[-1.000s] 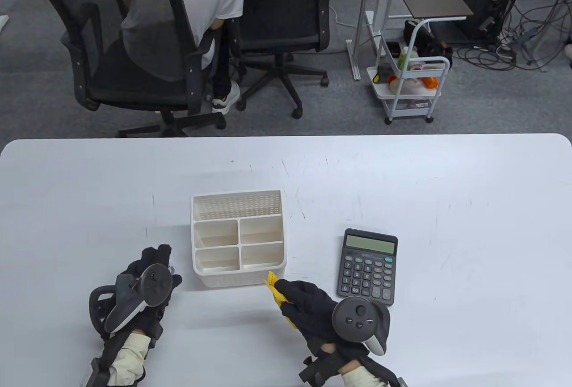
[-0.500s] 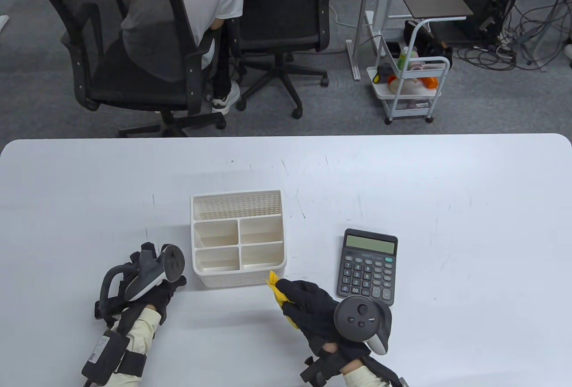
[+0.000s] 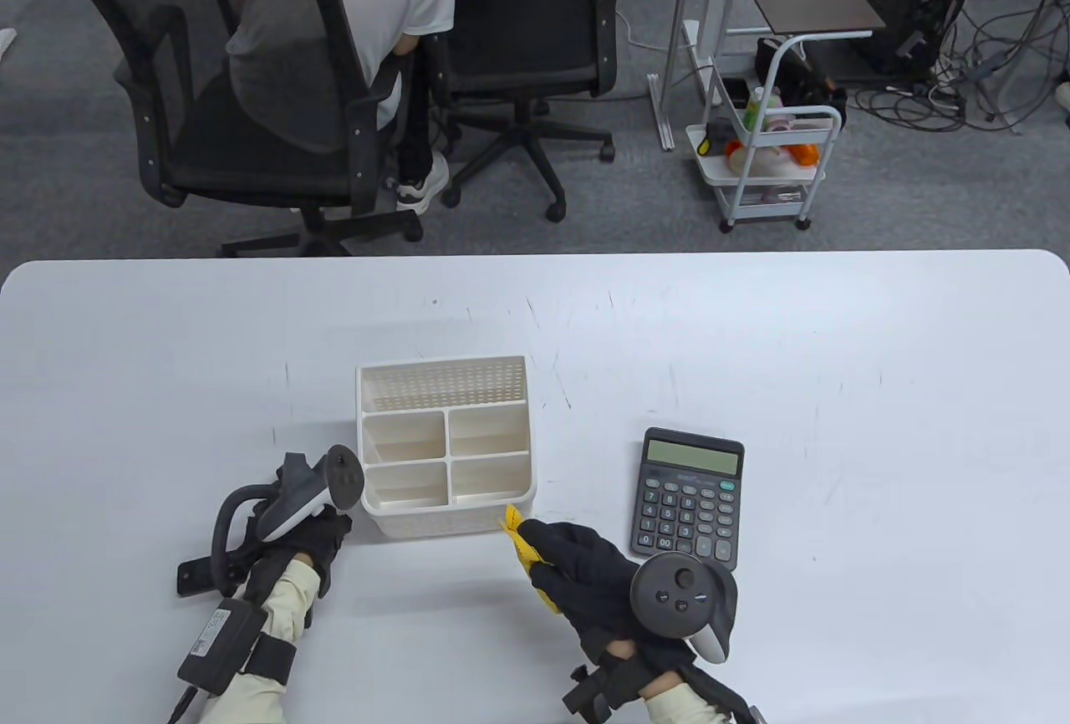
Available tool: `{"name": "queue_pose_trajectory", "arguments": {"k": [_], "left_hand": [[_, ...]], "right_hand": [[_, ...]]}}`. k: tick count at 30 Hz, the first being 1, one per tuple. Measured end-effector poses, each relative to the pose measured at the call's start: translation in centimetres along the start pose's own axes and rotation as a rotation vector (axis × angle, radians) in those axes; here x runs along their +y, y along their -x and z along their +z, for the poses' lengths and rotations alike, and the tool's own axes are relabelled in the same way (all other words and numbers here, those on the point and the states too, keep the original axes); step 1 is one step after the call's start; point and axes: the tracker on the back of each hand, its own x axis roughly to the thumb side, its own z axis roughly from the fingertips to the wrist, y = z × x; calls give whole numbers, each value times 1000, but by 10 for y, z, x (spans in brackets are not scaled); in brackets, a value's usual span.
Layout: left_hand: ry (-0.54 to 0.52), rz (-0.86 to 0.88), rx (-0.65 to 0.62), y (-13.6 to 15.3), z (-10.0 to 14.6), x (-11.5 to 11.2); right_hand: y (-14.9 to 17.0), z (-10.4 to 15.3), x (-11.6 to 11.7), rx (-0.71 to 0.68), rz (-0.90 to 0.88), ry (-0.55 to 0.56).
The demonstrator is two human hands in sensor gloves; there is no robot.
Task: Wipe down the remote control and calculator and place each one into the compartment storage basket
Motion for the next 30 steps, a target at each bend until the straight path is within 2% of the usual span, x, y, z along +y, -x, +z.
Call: {"name": "queue_pose_trajectory", "arguments": {"k": [2, 4, 8, 11, 17, 24, 30], "left_hand": [[-34, 8, 6, 2, 2, 5], [-135, 43, 20, 5, 5, 11], [-177, 78, 33, 11, 7, 15], [-278, 99, 58, 17, 15, 22], [-439, 193, 53, 28, 42, 47], [-646, 354, 86, 29, 87, 68], [-631, 607, -82, 11, 115, 73]], "right_hand": [[0, 0, 0, 3, 0, 1], [1, 0, -1, 9, -2, 2], [2, 0, -1, 16, -8, 7], [3, 0, -3, 19, -12, 13], [5, -1, -4, 34, -28, 27], [9, -3, -7, 50, -54, 74], [4, -6, -7, 31, -61, 148]]}}
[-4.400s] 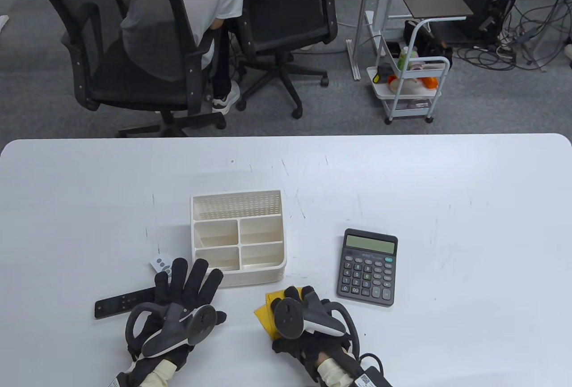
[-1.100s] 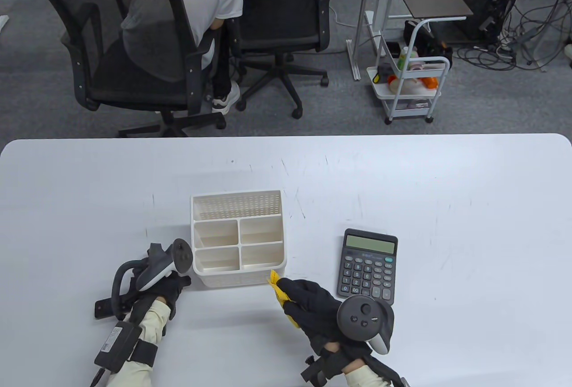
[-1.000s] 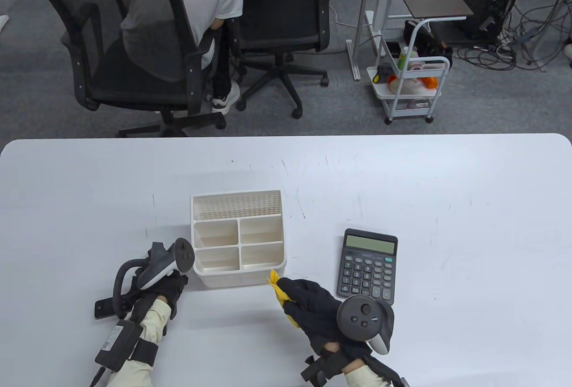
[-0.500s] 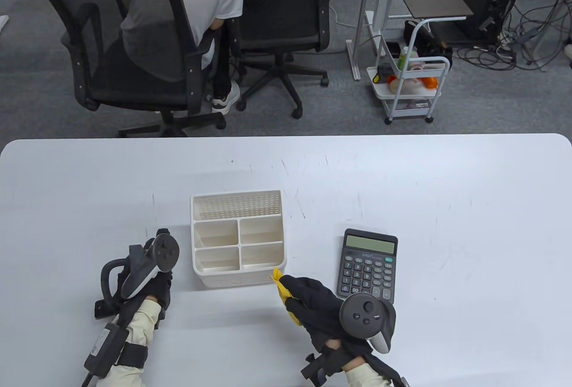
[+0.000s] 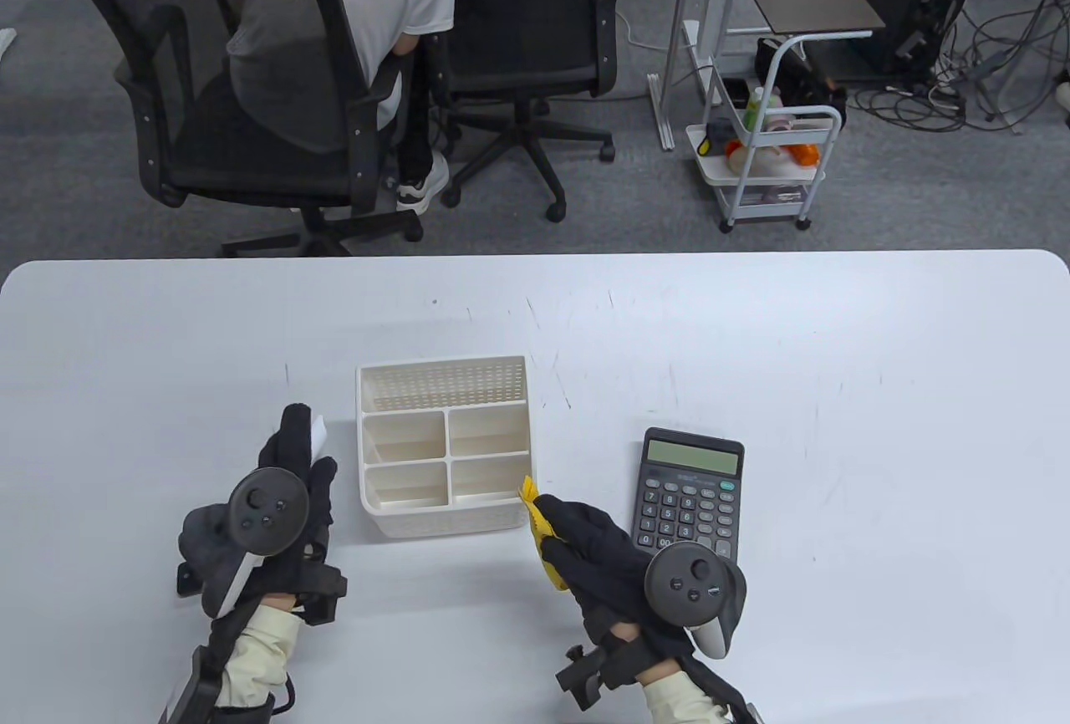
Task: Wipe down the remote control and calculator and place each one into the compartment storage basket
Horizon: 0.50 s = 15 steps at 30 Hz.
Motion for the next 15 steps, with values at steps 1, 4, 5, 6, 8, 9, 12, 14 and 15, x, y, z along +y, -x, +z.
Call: {"name": "queue_pose_trajectory", "arguments": {"k": [1, 4, 5, 6, 8, 9, 12, 14, 15], "left_hand": [[14, 20, -16, -5, 2, 0], [69, 133, -104, -26, 11, -5], [94, 183, -140, -32, 14, -8], [121, 218, -160, -36, 16, -11], [171, 281, -195, -42, 21, -17], [214, 325, -226, -45, 24, -21], [301, 449, -271, -47, 31, -30], [326, 551, -263, -44, 34, -32], [332, 588, -256, -43, 35, -33]], "right_hand": [[-2, 0, 2, -9, 4, 14], [-12, -2, 9, -42, -9, 92], [-16, -4, 12, -48, -21, 109], [-19, -6, 14, -53, -37, 117], [-26, -9, 17, -66, -67, 117], [-29, -11, 19, -78, -85, 116], [-34, -16, 23, -78, -86, 122], [-35, -21, 29, -61, -105, 121], [-35, -23, 33, -48, -123, 125]]}}
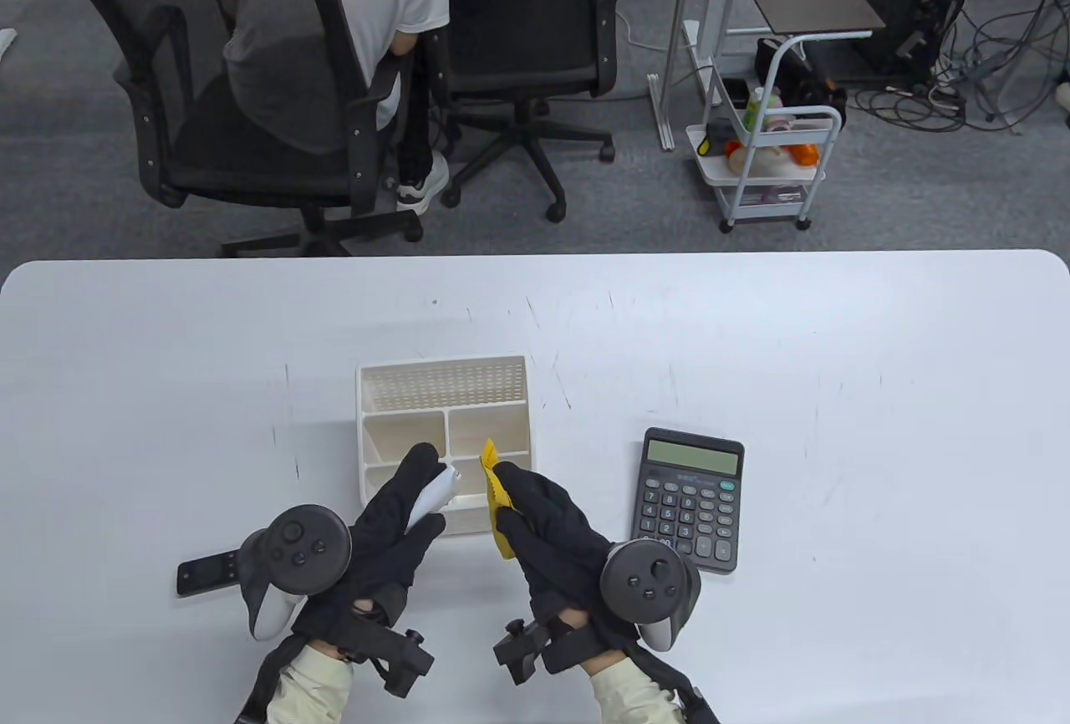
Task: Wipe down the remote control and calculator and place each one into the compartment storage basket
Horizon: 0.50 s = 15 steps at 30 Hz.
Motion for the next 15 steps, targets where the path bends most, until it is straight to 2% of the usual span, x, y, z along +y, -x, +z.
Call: {"name": "queue_pose_trajectory", "arguments": {"k": [5, 8, 11, 15], "left_hand": [[-26, 118, -17, 7, 5, -1], [-91, 126, -43, 9, 7, -2], [-105, 94, -19, 12, 8, -5], [-114, -72, -43, 10, 7, -14]], "right_hand": [[8, -5, 22, 132, -207, -4], [13, -1, 32, 171, -244, 0], [19, 10, 38, 169, -266, 18], [19, 15, 35, 155, -315, -58]]}}
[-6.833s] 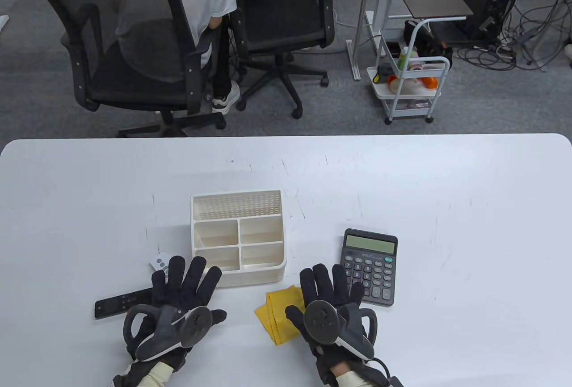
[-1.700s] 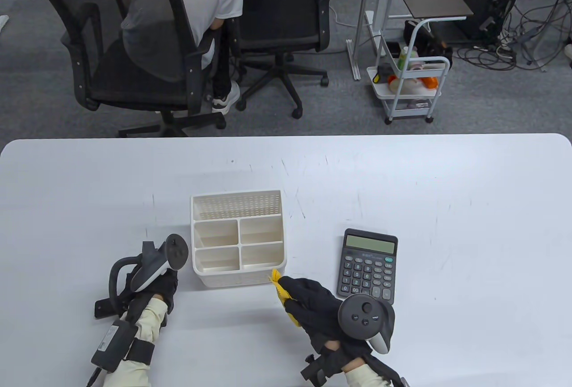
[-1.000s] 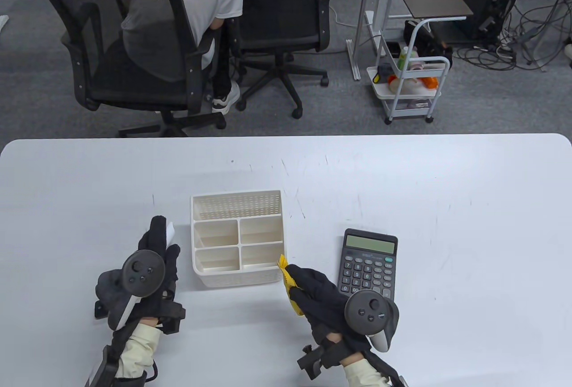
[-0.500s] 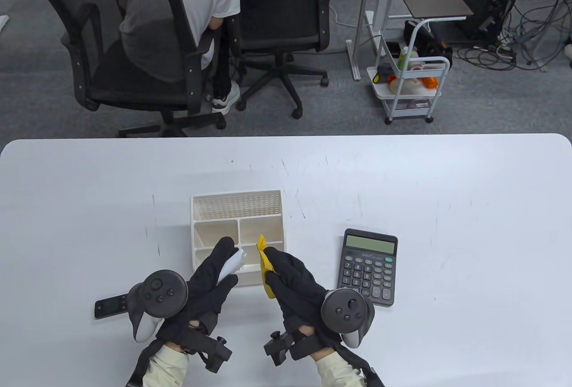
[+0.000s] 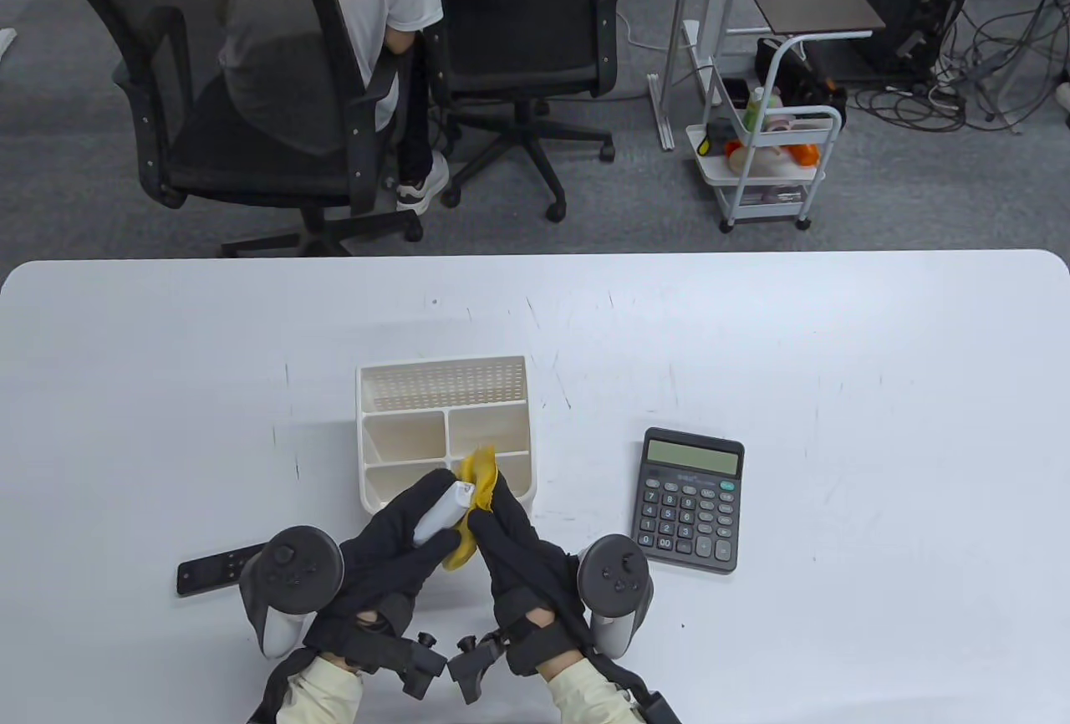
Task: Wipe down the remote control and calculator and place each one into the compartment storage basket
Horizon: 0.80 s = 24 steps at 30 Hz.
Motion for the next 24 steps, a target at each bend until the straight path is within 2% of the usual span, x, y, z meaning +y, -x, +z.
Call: {"name": "queue_pose_trajectory", "arguments": {"k": [4, 8, 10, 13, 18, 21, 24], "left_hand": [[-66, -180, 24, -9, 3, -4], [-44, -367, 1, -17, 4, -8], [-20, -385, -21, -19, 5, -11], [-50, -360, -49, -21, 5, -13], [-111, -311, -14, -15, 8, -6], [-112, -321, 24, -9, 11, -1], [-84, -308, 16, -8, 11, -1]], "right_hand": [[-3, 2, -5, -20, -5, -13], [-3, 1, -10, -30, 9, 17], [-2, 1, -12, -31, 28, 28], [2, 2, -12, -17, 34, 22], [-1, 5, -8, -6, 124, -16], [-10, 8, -5, -52, 218, -53], [-14, 10, -4, -96, 215, -49]]}}
